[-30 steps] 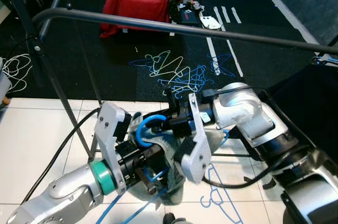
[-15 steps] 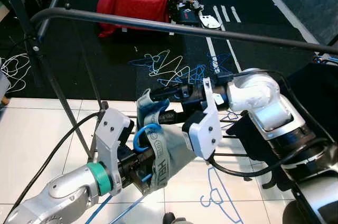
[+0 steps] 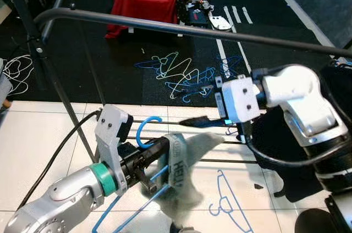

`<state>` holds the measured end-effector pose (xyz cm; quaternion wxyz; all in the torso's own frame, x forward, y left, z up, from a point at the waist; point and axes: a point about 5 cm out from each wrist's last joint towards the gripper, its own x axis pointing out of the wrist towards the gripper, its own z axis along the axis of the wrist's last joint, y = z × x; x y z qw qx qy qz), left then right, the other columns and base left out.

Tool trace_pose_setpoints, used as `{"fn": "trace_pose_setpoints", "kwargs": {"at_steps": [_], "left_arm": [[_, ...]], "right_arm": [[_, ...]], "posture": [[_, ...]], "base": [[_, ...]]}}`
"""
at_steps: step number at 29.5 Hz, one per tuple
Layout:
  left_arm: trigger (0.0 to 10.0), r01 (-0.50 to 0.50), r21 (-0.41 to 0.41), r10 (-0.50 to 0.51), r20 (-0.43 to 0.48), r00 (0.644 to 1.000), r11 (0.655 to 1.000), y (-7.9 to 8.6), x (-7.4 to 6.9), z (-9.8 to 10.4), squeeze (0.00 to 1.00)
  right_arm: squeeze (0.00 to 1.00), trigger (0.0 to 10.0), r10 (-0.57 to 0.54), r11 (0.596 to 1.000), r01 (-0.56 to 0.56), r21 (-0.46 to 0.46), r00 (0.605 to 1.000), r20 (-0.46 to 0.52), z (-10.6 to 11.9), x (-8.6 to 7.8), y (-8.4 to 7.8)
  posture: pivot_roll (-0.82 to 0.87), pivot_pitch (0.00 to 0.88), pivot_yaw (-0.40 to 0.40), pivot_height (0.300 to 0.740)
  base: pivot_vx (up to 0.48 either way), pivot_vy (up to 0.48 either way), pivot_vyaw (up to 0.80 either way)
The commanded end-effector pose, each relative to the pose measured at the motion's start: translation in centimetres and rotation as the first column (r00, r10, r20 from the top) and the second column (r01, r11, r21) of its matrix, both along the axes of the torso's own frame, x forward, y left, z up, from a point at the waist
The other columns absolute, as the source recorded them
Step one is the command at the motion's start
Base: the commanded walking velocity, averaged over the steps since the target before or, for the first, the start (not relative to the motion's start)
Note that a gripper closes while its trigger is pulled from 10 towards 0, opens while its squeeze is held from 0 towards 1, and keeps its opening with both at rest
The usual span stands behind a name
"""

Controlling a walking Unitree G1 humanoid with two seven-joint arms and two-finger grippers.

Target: Hang hanger

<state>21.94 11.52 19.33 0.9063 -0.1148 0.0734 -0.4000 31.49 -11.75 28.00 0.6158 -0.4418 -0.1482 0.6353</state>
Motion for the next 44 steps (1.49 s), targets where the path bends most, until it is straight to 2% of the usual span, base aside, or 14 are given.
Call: {"fn": "trace_pose_setpoints", "kwargs": {"at_steps": [1, 3, 6, 11, 13, 17, 18, 19, 22, 24, 30, 31, 32, 44], "left_arm": [[10.0, 0.022, -0.013, -0.022, 0.006, 1.0, 1.0, -0.1, -0.3, 0.1, 0.0], [10.0, -0.002, -0.004, 0.002, 0.02, 1.0, 1.0, 0.4, -0.2, 0.1, 0.0], [10.0, -0.009, -0.009, 0.009, 0.024, 1.0, 1.0, 0.4, -0.2, 0.2, 0.0], [10.0, 0.031, -0.04, -0.029, 0.054, 0.998, 0.999, -0.3, -0.4, 0.6, 0.0], [10.0, 0.051, -0.018, -0.05, 0.085, 0.995, 0.999, -0.6, -0.4, 0.8, 0.0], [10.0, 0.051, -0.018, -0.05, 0.085, 0.995, 0.999, -0.6, -0.4, 0.8, 0.0], [10.0, 0.055, 0.032, -0.058, 0.13, 0.99, 0.998, -0.5, 0.0, 1.1, 0.0], [10.0, 0.063, 0.106, -0.081, 0.175, 0.981, 0.992, -0.1, 0.4, 1.4, 0.0], [10.0, 0.076, 0.173, -0.111, 0.206, 0.972, 0.982, 0.4, 0.6, 1.5, 0.0], [10.0, 0.102, 0.294, -0.183, 0.261, 0.948, 0.95, 1.1, 0.5, 1.7, 0.0], [10.0, 0.106, 0.33, -0.205, 0.284, 0.937, 0.938, 1.2, 0.4, 1.7, 0.0], [10.0, 0.085, 0.367, -0.214, 0.327, 0.921, 0.926, 1.4, 0.5, 1.9, 0.0], [10.0, 0.065, 0.394, -0.223, 0.37, 0.902, 0.917, 1.4, 0.5, 2.1, 0.0], [10.0, 0.06, 0.456, -0.303, 0.482, 0.822, 0.888, 0.1, 0.6, 2.4, 0.0]], "right_arm": [[0.0, 10.0, -0.023, 1.0, 0.023, 0.009, 1.0, 0.021, 0.4, 0.2, -0.3], [0.0, 10.0, -0.124, 0.982, 0.12, 0.146, 0.992, 0.018, 1.3, 1.2, -0.8], [0.0, 10.0, -0.148, 0.979, 0.144, 0.142, 0.989, 0.019, 1.0, 1.1, -1.3], [0.0, 10.0, -0.158, 0.987, 0.158, 0.013, 0.987, 0.008, -0.3, 0.3, -3.2], [0.0, 10.0, -0.156, 0.987, 0.158, 0.03, 0.986, -0.06, -0.1, 0.0, -3.6], [0.0, 10.0, -0.156, 0.987, 0.158, 0.03, 0.986, -0.06, -0.1, 0.0, -3.6], [0.65, 10.0, -0.148, 0.986, 0.155, 0.066, 0.984, -0.104, -0.2, -0.2, -3.7], [1.0, 10.0, -0.13, 0.985, 0.142, 0.099, 0.984, -0.121, -1.1, -0.5, -3.1], [1.0, 10.0, -0.113, 0.983, 0.128, 0.13, 0.987, -0.117, -2.0, -0.7, -2.3], [1.0, 10.0, -0.048, 0.984, 0.076, 0.162, 0.984, -0.17, -3.3, -1.4, -0.7], [1.0, 10.0, -0.026, 0.984, 0.06, 0.166, 0.98, -0.196, -3.6, -1.6, -0.3], [1.0, 10.0, -0.007, 0.989, 0.044, 0.144, 0.969, -0.247, -3.9, -1.9, -0.3], [0.0, 10.0, -0.013, 0.991, 0.047, 0.128, 0.967, -0.253, -4.0, -1.9, -0.5], [0.0, 10.0, -0.032, 0.992, 0.072, 0.099, 0.935, -0.352, -4.4, -2.5, -1.4]], "posture": [[-0.01, 0.123, -0.023, 0.74], [0.0, 0.123, -0.022, 0.74], [0.0, 0.123, -0.022, 0.74], [-0.04, 0.132, -0.033, 0.74], [-0.05, 0.131, -0.035, 0.74], [-0.05, 0.131, -0.035, 0.74], [-0.04, 0.132, -0.035, 0.74], [-0.03, 0.139, -0.023, 0.74], [-0.02, 0.141, -0.021, 0.74], [0.0, 0.142, -0.019, 0.74], [0.0, 0.142, -0.019, 0.74], [0.01, 0.14, -0.019, 0.74], [0.0, 0.137, -0.014, 0.74], [-0.02, 0.133, -0.011, 0.74]], "base": [[0.0, 0.0, 0.0], [0.0, 0.0, 0.0], [0.0, 0.0, 0.0], [0.0, 0.0, 0.0], [0.0, 0.0, 0.0], [0.0, 0.0, 0.0], [0.0, 0.0, 0.0], [0.0, 0.0, 0.0], [0.0, 0.0, 0.0], [0.0, 0.0, 0.0], [0.0, 0.0, 0.0], [0.0, 0.0, 0.0], [0.0, 0.0, 0.0], [0.0, 0.0, 0.0]]}}
